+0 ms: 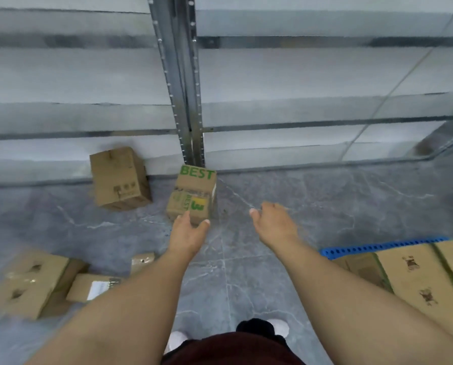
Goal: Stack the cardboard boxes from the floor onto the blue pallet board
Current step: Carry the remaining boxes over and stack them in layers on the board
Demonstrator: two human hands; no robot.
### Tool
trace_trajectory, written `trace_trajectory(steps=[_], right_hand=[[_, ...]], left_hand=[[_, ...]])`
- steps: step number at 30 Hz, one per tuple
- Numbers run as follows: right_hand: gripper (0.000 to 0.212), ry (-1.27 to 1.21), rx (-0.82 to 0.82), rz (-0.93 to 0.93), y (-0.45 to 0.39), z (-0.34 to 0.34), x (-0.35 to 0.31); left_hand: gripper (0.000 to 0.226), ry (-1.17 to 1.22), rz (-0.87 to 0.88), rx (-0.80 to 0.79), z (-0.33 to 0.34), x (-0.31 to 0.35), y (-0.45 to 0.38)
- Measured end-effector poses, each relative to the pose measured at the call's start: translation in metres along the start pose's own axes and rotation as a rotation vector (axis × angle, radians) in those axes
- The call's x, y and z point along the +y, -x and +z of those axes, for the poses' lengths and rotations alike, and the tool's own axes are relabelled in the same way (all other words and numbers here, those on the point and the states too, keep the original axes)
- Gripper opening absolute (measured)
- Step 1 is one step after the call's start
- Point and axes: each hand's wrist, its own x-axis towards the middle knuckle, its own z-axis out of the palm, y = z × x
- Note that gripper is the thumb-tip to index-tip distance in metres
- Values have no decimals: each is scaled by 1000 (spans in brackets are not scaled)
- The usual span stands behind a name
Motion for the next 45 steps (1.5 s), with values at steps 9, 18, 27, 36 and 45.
trace_trajectory(steps=[9,18,27,36,45], right_hand=[[48,168,-58,-265,34,65,-131],[38,364,-205,-559,53,131,-238],[41,441,-336,-834,48,169,-319],[49,461,-359,-1041,47,198,-391],[49,516,-442,-1041,54,266,-478]], left_hand=[[70,84,-188,136,-106,-105,17],[56,261,-436,393,-166,-187,56],[64,393,-613,601,-203,-214,65],[75,478,-668,827,-239,-231,55],[80,496,-765,781,-296,-306,23]])
